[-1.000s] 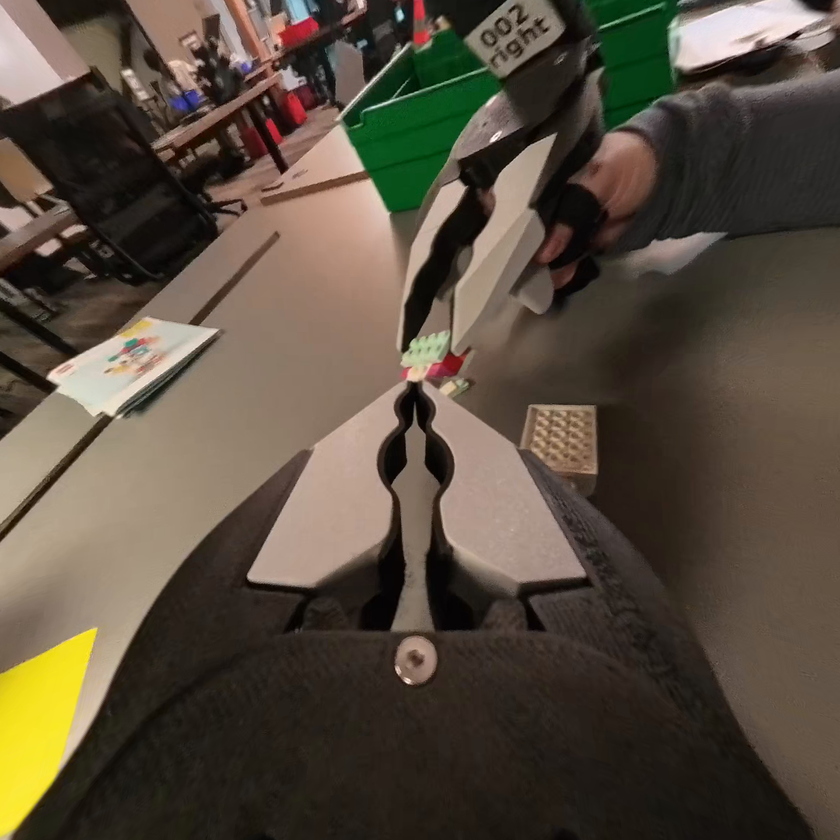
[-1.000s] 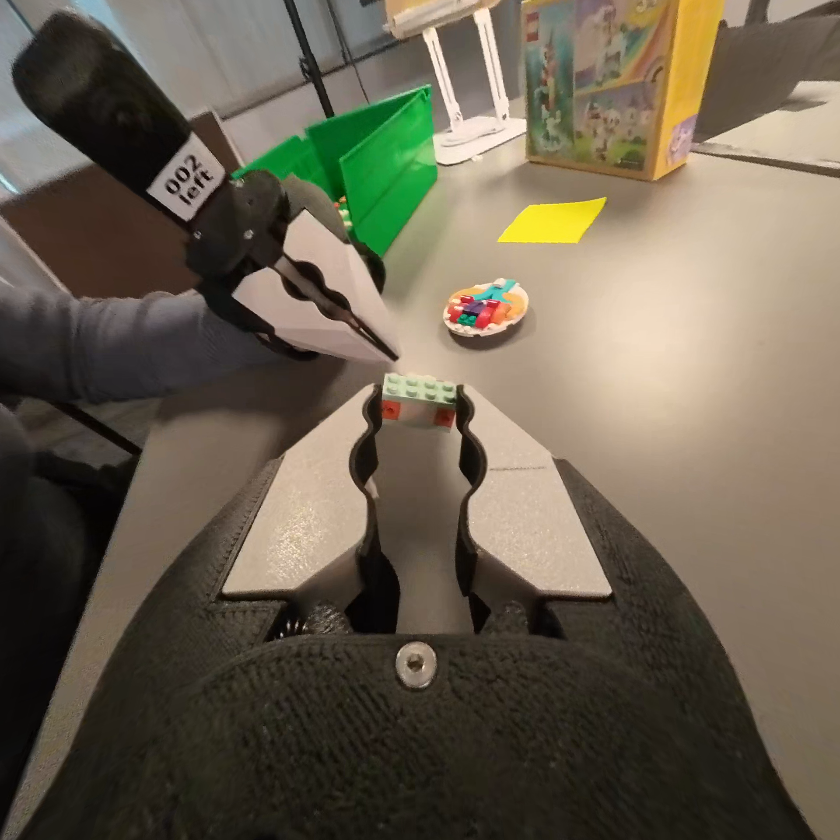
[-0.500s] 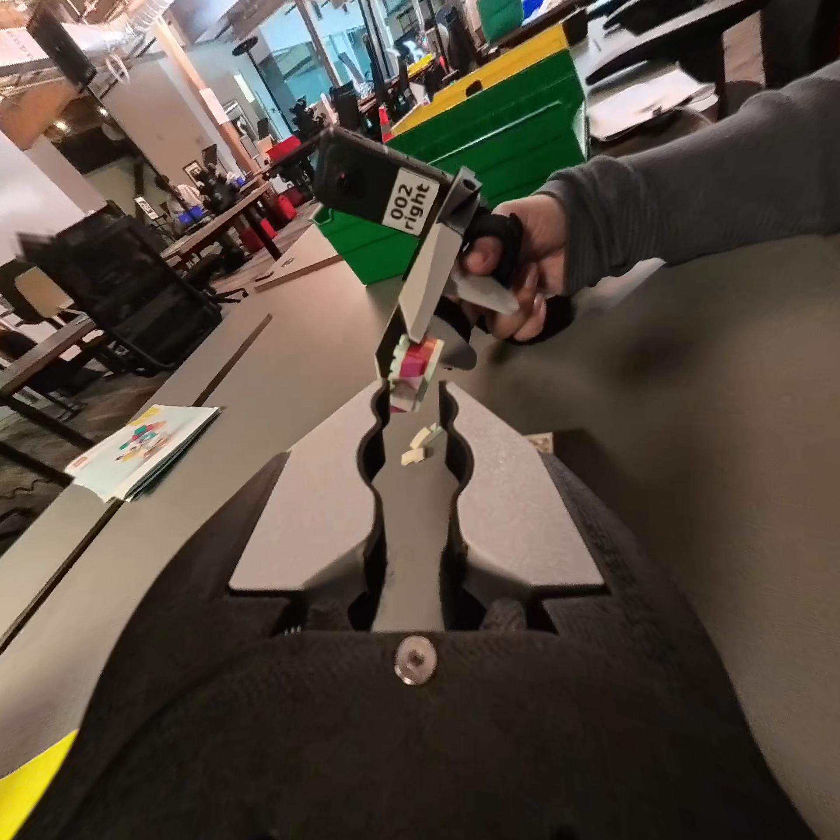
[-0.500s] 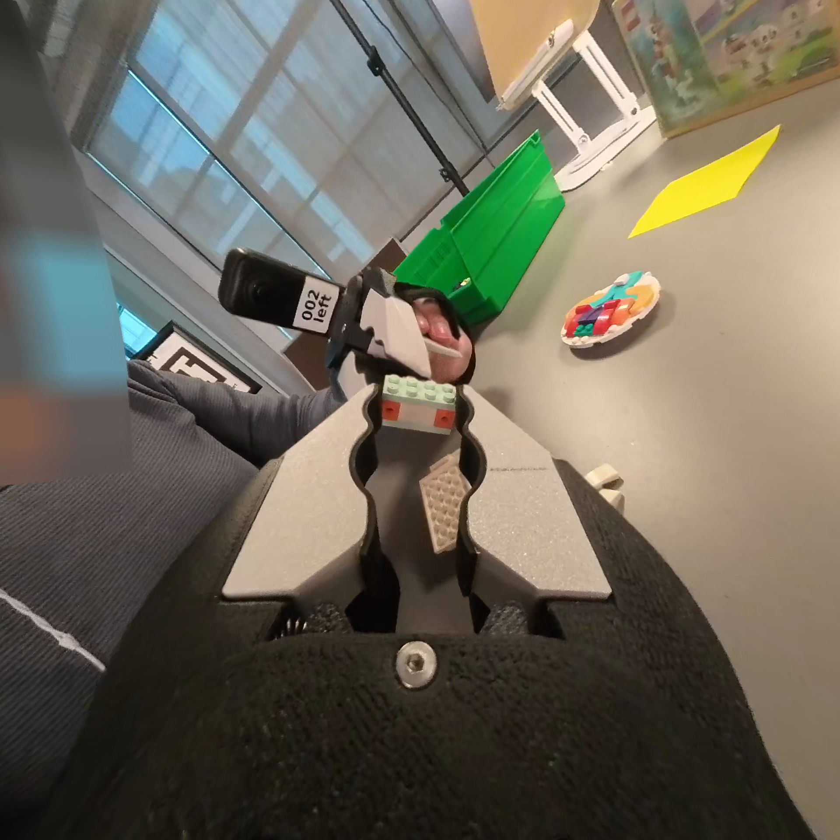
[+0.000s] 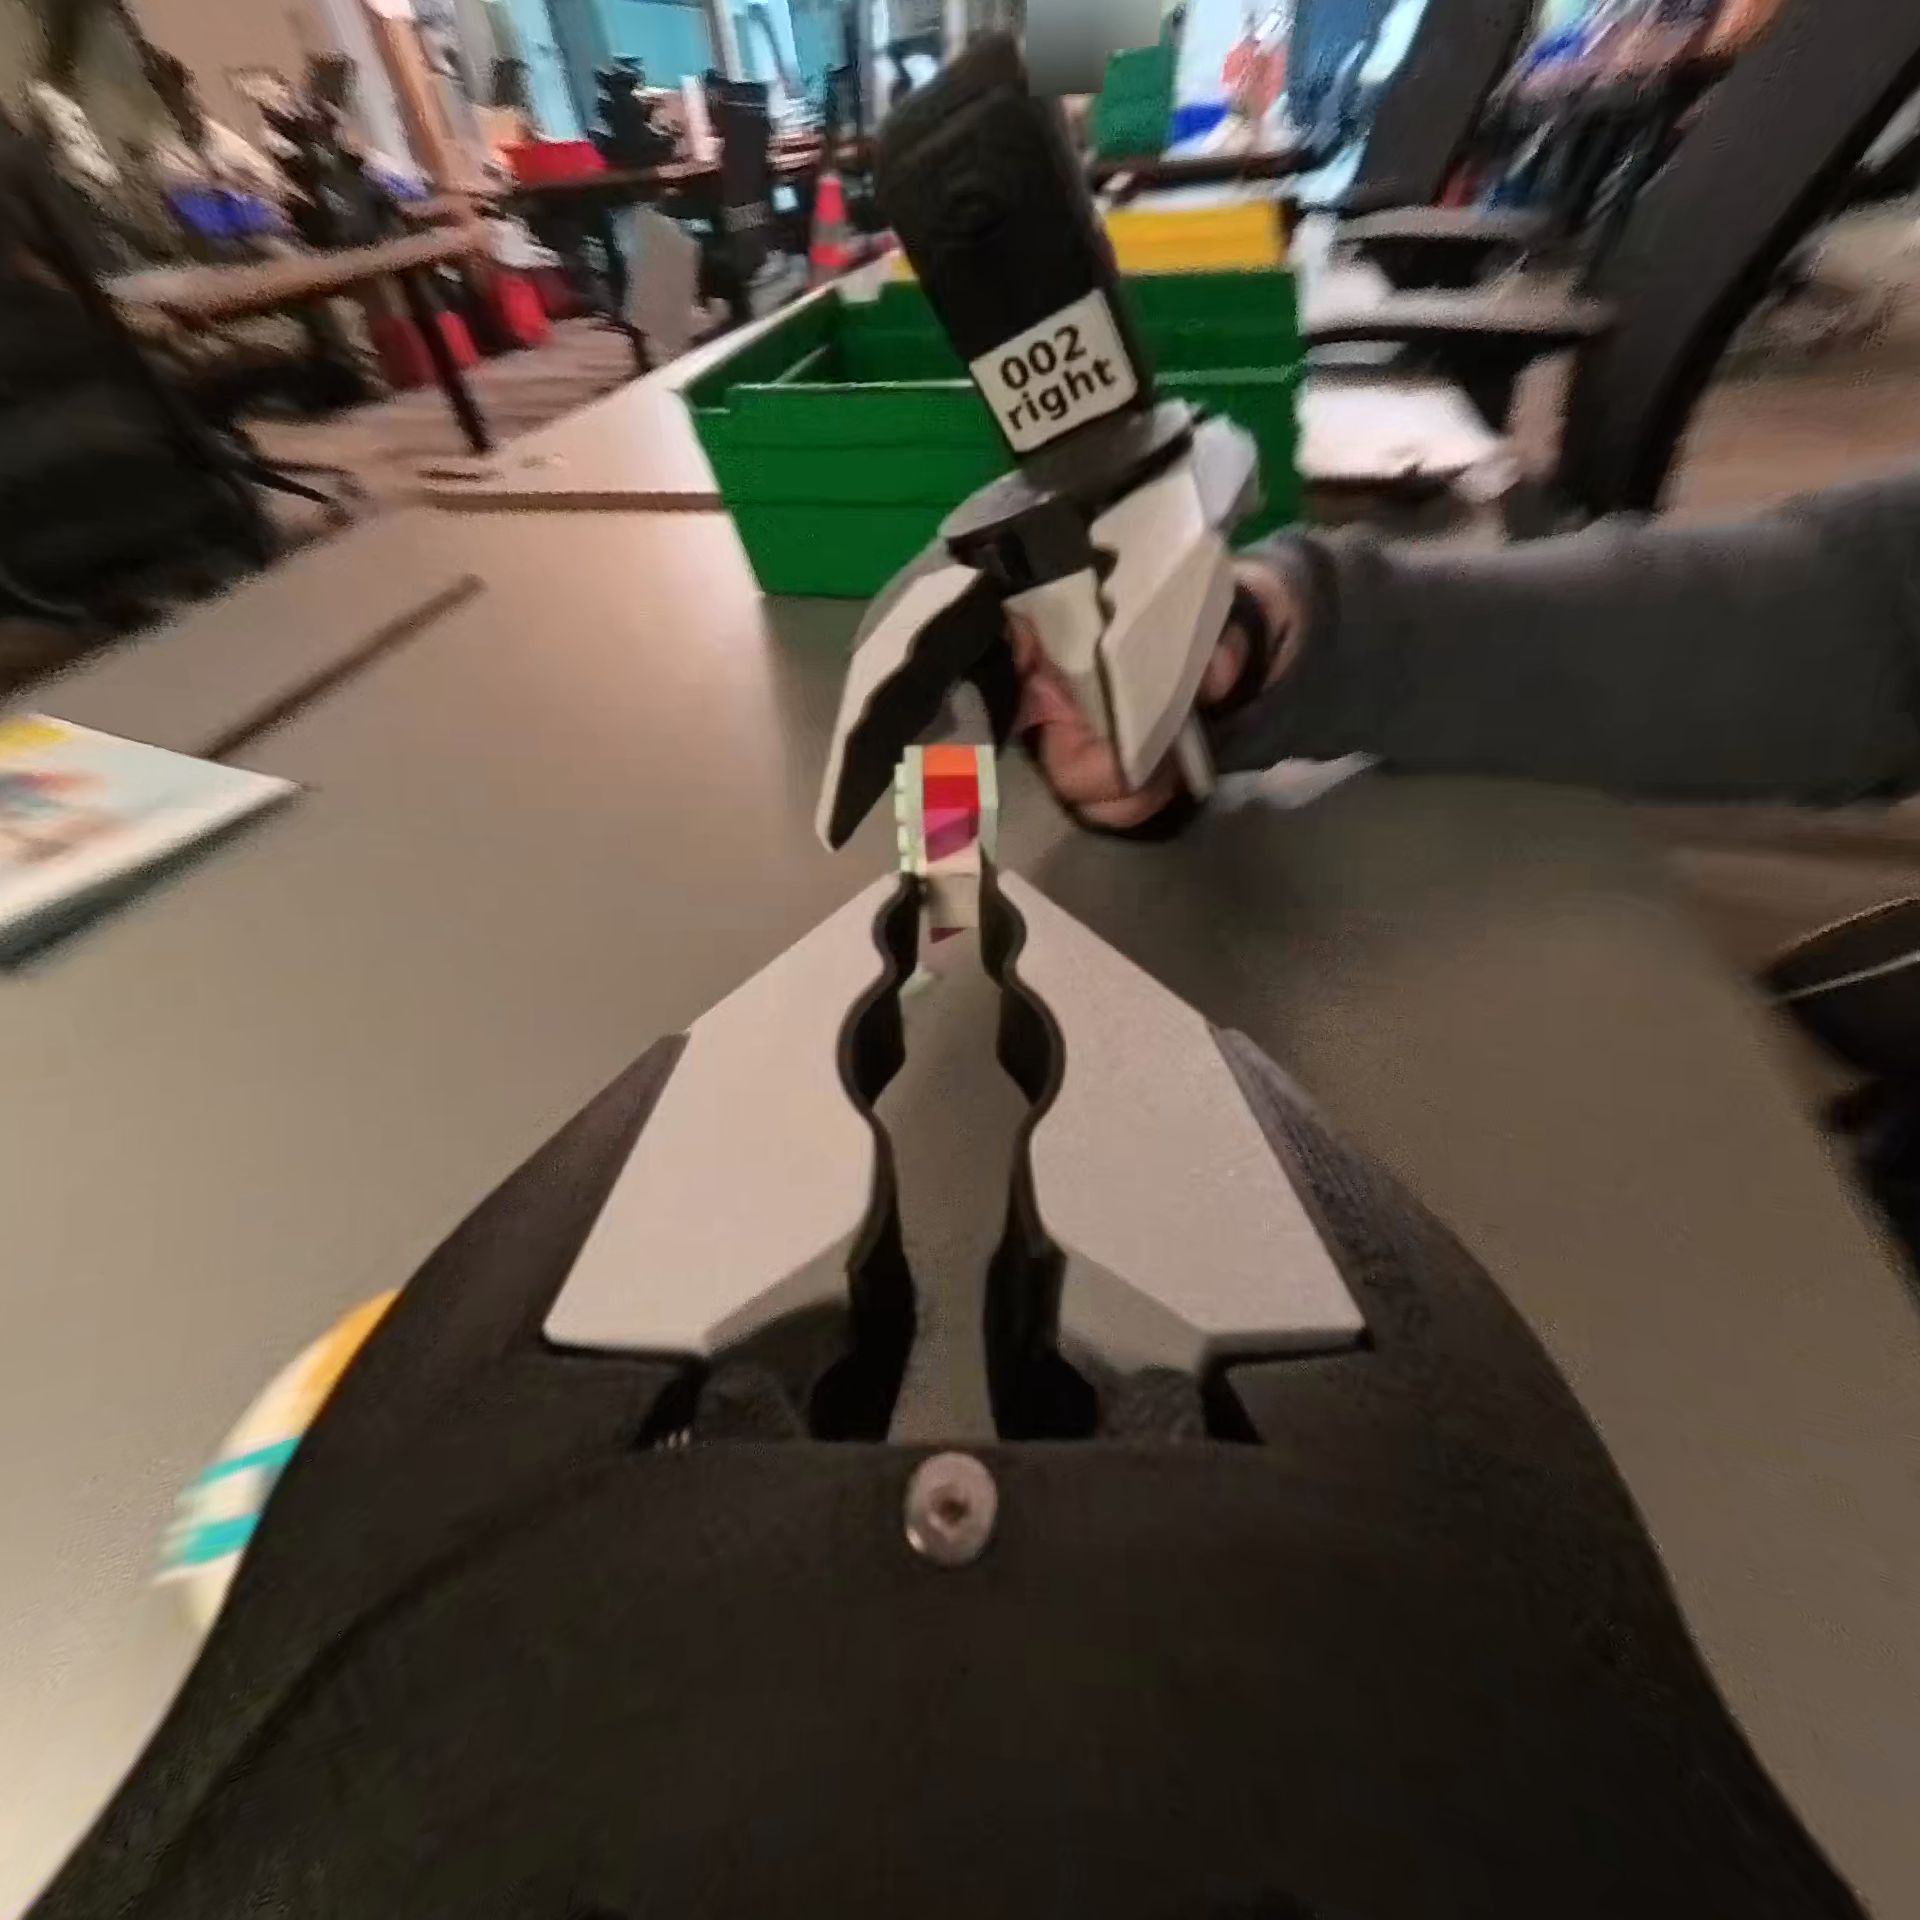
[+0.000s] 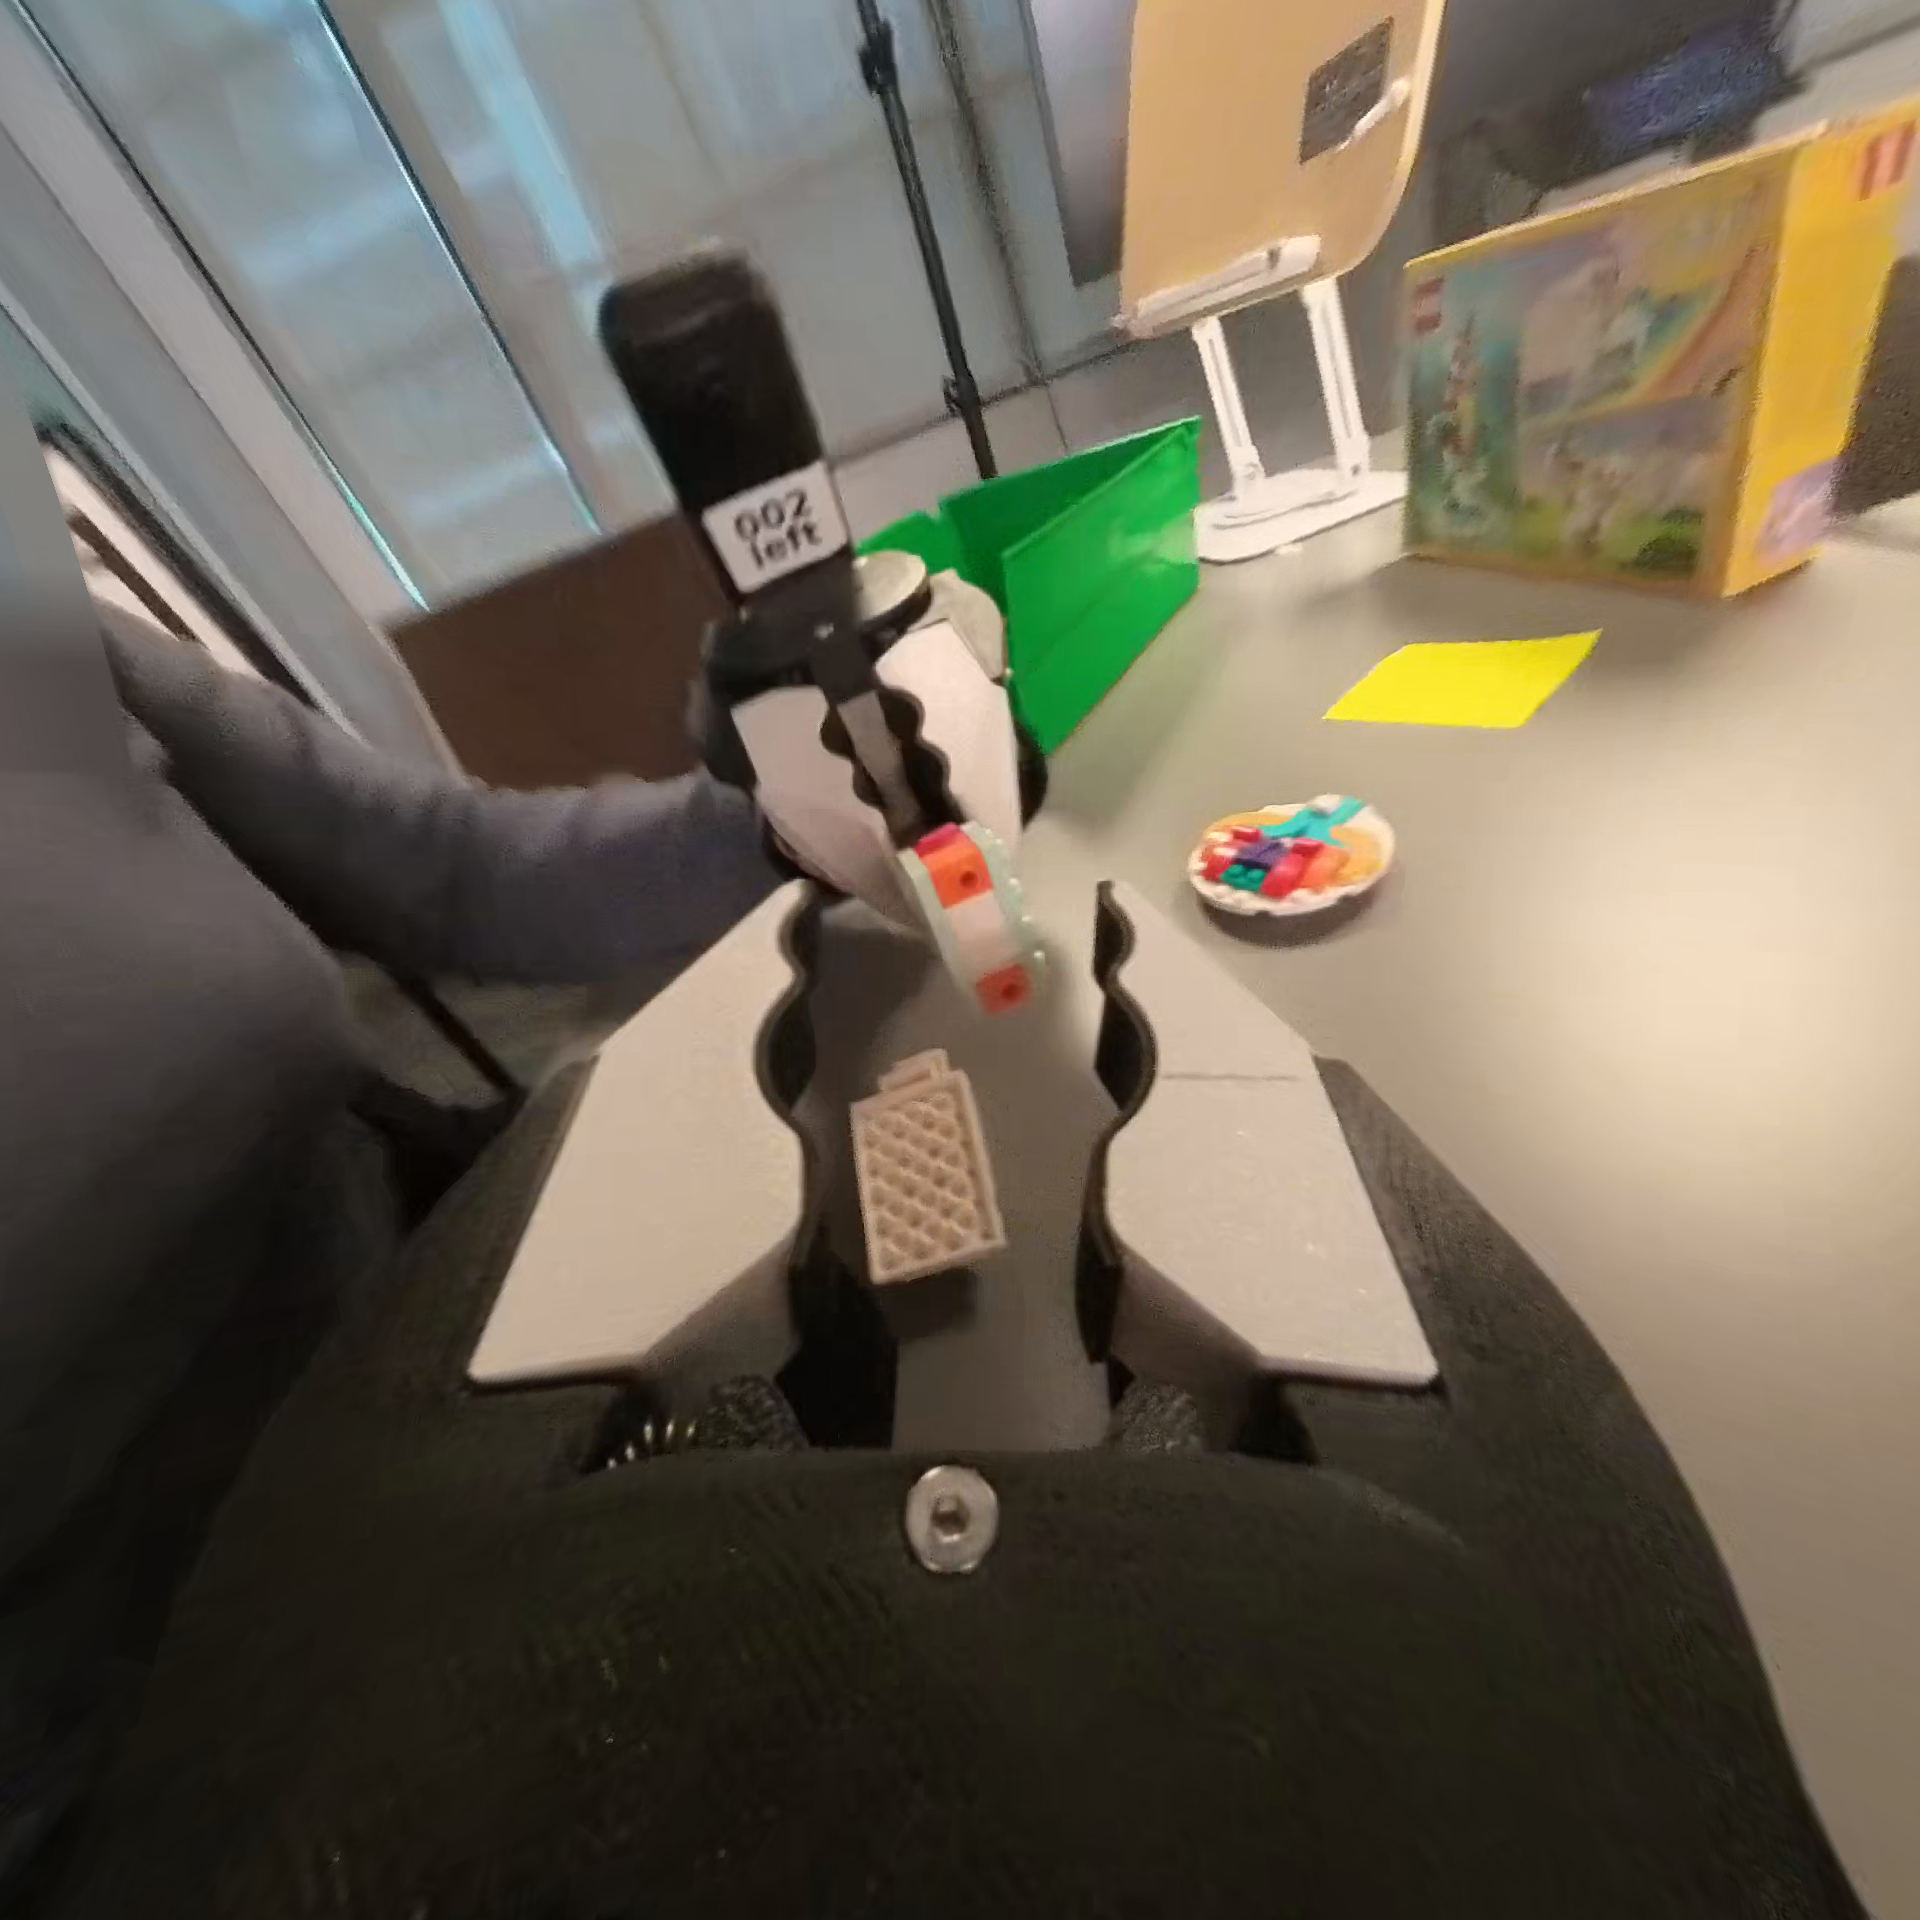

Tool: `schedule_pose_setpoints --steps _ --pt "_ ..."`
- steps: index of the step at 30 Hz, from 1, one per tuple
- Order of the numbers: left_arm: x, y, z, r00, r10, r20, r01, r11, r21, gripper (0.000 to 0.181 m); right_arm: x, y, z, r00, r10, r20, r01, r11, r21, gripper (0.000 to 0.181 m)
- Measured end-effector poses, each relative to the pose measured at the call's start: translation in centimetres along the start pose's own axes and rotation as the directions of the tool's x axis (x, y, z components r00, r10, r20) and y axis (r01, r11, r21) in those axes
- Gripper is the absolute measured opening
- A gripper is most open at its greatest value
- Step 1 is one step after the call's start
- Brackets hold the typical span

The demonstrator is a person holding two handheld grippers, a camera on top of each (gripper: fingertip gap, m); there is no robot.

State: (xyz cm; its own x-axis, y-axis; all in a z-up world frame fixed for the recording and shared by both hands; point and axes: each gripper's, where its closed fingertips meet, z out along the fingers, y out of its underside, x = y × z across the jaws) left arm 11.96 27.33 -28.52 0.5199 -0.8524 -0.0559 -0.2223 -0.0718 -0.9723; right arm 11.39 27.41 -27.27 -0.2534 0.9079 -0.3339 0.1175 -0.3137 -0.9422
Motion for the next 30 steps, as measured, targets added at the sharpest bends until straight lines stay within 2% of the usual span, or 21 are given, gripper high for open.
schedule_pose_setpoints --steps 3,7,13,20,22,24,27,30 --pt "0.5 -0.3 -0.3 0.985 -0.134 -0.107 0.138 0.990 0.031 0.010 -0.1 0.4 0.3 0.996 -0.085 -0.031 0.084 0.996 -0.037 0.019" --pt "1.1 -0.8 -0.4 0.961 -0.207 -0.181 0.219 0.974 0.051 0.010 -1.0 0.1 0.0 0.997 -0.074 0.033 0.074 0.997 -0.010 0.015" --pt "2.8 -2.3 -1.2 0.886 -0.293 -0.359 0.346 0.934 0.090 0.010 -3.0 -0.7 -0.3 0.968 0.081 0.237 -0.096 0.994 0.052 0.016" --pt "3.4 -2.7 -1.8 0.774 -0.384 -0.503 0.479 0.875 0.070 0.010 -3.5 -0.6 -0.3 0.939 0.145 0.313 -0.169 0.984 0.051 0.015" --pt "2.6 -2.3 -1.4 0.809 -0.391 -0.439 0.469 0.879 0.081 0.010 -2.9 -0.6 -0.3 0.959 0.110 0.262 -0.129 0.990 0.056 0.015" --pt "2.7 -2.9 -1.6 0.800 -0.393 -0.454 0.482 0.871 0.096 0.010 -2.9 -0.9 -0.2 0.966 0.087 0.242 -0.108 0.991 0.075 0.015" --pt "1.2 -1.9 -1.2 0.846 -0.409 -0.343 0.464 0.881 0.093 0.010 -1.2 -0.5 -0.1 0.995 0.009 0.103 -0.015 0.998 0.060 0.015" --pt "0.7 -1.2 -0.7 0.874 -0.397 -0.281 0.434 0.897 0.081 0.012 -0.6 -0.1 -0.1 0.998 -0.012 0.059 0.010 0.999 0.036 0.015"
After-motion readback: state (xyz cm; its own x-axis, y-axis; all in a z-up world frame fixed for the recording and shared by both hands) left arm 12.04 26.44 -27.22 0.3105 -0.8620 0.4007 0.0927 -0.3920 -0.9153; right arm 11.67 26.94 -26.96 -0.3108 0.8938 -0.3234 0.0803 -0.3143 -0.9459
